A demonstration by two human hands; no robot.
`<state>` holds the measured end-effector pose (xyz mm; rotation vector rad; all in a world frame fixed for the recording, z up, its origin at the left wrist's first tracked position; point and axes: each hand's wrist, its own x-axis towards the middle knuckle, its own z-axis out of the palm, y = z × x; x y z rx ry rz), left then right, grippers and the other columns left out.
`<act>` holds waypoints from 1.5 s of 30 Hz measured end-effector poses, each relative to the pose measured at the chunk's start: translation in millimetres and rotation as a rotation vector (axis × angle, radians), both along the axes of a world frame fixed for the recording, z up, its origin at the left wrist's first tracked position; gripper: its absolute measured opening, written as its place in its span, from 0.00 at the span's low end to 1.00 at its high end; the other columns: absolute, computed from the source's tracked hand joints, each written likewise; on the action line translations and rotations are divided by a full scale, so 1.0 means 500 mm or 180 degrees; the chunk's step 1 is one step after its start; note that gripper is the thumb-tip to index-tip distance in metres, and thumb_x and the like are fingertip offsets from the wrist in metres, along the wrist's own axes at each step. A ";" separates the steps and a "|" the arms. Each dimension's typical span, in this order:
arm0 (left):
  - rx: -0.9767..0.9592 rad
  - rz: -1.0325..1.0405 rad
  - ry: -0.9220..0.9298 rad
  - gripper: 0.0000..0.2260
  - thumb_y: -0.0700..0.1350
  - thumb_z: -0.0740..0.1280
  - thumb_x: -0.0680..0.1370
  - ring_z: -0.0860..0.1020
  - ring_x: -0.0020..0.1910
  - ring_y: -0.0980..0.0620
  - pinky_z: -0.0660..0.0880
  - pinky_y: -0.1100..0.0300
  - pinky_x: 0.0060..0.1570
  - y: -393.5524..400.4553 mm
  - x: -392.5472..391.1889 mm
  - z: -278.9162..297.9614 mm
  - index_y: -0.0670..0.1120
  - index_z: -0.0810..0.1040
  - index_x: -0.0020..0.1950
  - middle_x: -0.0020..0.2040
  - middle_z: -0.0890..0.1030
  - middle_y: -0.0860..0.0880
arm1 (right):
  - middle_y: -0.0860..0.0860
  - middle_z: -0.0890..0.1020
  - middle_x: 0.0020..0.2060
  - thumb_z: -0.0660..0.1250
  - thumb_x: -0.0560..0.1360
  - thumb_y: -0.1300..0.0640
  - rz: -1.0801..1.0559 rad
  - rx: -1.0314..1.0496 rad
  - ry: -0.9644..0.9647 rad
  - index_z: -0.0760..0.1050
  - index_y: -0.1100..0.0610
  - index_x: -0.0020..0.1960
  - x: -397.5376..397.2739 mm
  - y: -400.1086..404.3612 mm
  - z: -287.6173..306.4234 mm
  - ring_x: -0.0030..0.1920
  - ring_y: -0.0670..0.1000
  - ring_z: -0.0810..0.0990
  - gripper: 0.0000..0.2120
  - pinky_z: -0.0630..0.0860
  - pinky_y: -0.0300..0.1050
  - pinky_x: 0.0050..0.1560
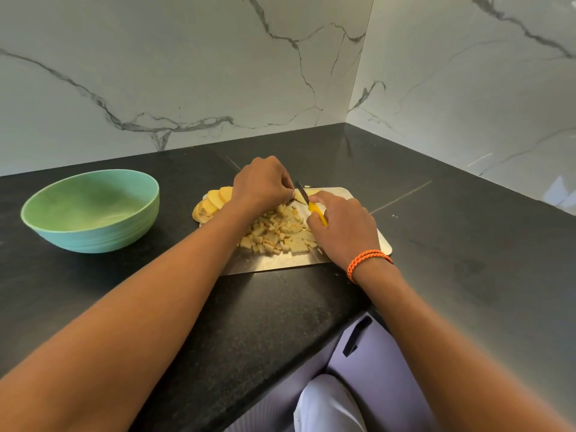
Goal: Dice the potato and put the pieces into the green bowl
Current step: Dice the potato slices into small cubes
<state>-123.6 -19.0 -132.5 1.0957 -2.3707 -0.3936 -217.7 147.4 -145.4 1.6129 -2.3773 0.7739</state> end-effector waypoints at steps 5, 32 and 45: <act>-0.0078 0.0104 -0.0021 0.01 0.47 0.78 0.75 0.82 0.40 0.55 0.84 0.51 0.45 0.009 -0.005 -0.004 0.53 0.89 0.44 0.39 0.85 0.57 | 0.51 0.83 0.57 0.61 0.80 0.46 0.0035 0.0158 0.0038 0.77 0.44 0.68 -0.003 -0.010 0.000 0.55 0.55 0.80 0.18 0.68 0.46 0.44; 0.0489 -0.0335 0.0787 0.15 0.35 0.62 0.85 0.86 0.33 0.53 0.85 0.55 0.42 -0.008 0.010 0.014 0.47 0.88 0.52 0.43 0.86 0.48 | 0.48 0.87 0.54 0.63 0.82 0.46 0.0054 -0.0363 -0.0119 0.78 0.46 0.69 -0.126 0.071 0.013 0.50 0.52 0.85 0.17 0.81 0.52 0.53; 0.0456 -0.0617 -0.0441 0.16 0.29 0.60 0.80 0.81 0.60 0.39 0.79 0.48 0.59 -0.011 -0.074 0.010 0.38 0.85 0.59 0.56 0.84 0.40 | 0.52 0.86 0.46 0.61 0.83 0.48 -0.0178 -0.0164 0.0023 0.76 0.48 0.71 -0.125 0.042 0.009 0.42 0.53 0.82 0.18 0.79 0.46 0.45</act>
